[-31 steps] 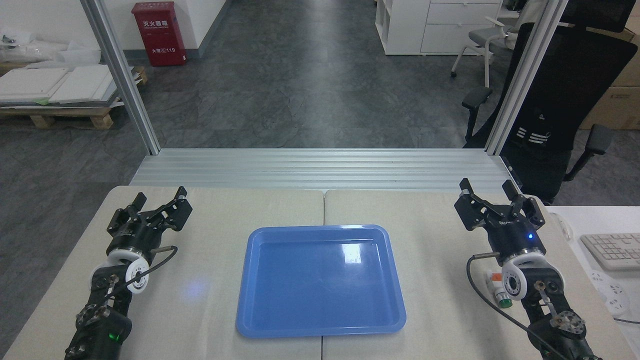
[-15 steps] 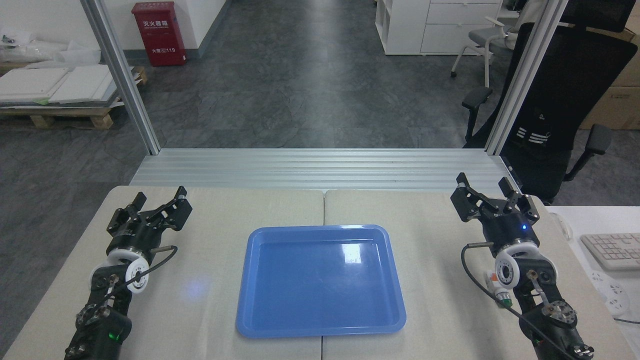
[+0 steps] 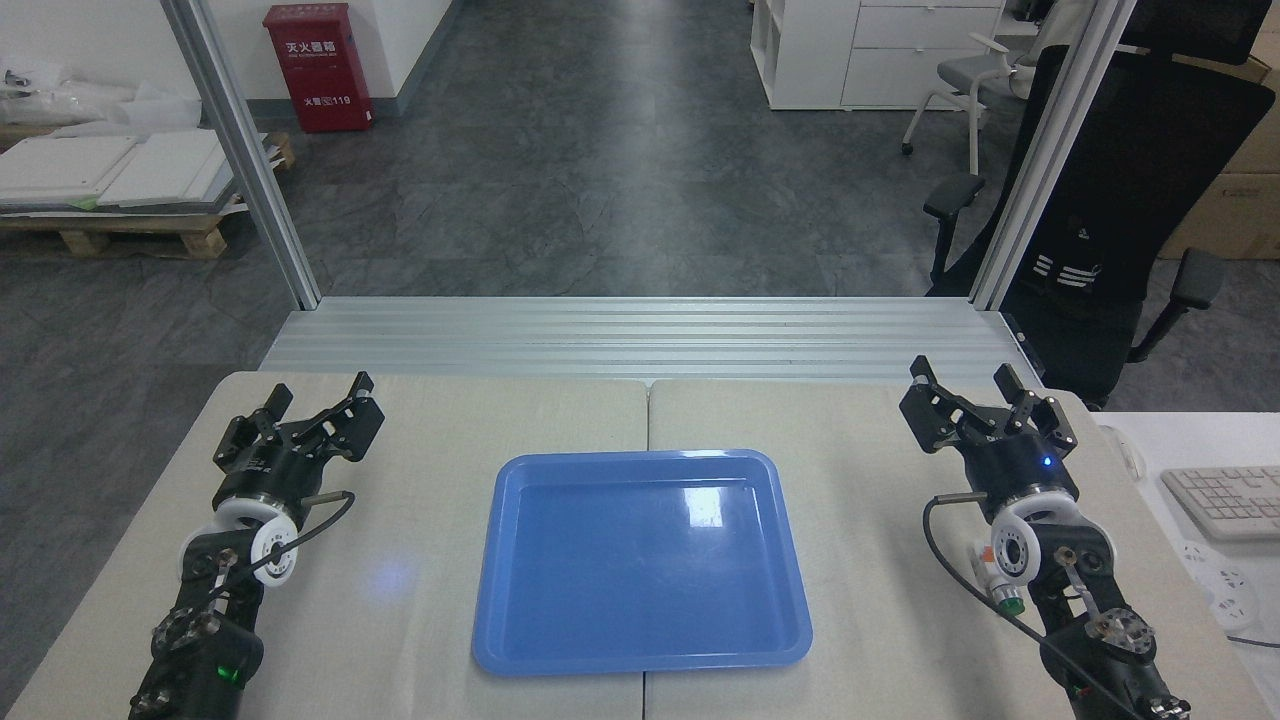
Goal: Pick up switch part and place in tray
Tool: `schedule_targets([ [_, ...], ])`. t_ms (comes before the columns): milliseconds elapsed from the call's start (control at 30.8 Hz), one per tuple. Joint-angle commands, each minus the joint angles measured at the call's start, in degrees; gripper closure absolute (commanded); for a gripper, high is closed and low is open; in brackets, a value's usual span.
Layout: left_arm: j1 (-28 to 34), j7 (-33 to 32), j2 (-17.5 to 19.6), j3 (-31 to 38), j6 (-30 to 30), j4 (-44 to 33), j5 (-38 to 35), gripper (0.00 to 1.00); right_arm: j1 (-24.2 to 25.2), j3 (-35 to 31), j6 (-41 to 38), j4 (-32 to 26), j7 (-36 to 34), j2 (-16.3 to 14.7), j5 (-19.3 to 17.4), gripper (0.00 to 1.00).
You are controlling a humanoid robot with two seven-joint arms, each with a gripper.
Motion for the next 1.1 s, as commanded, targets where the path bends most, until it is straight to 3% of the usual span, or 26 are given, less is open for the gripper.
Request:
schedule_targets([
  [0,0.0,-0.04,0.0,0.0,-0.03,0.0,0.0,0.0,-0.25,0.0,-0.02,0.0,0.0,-0.2,-0.01,0.02],
  [1071,0.0,-0.04,0.0,0.0,-0.03,0.0,0.0,0.0,1.15,0.09,-0.37,0.0,0.09,-0.2,0.61,0.02],
])
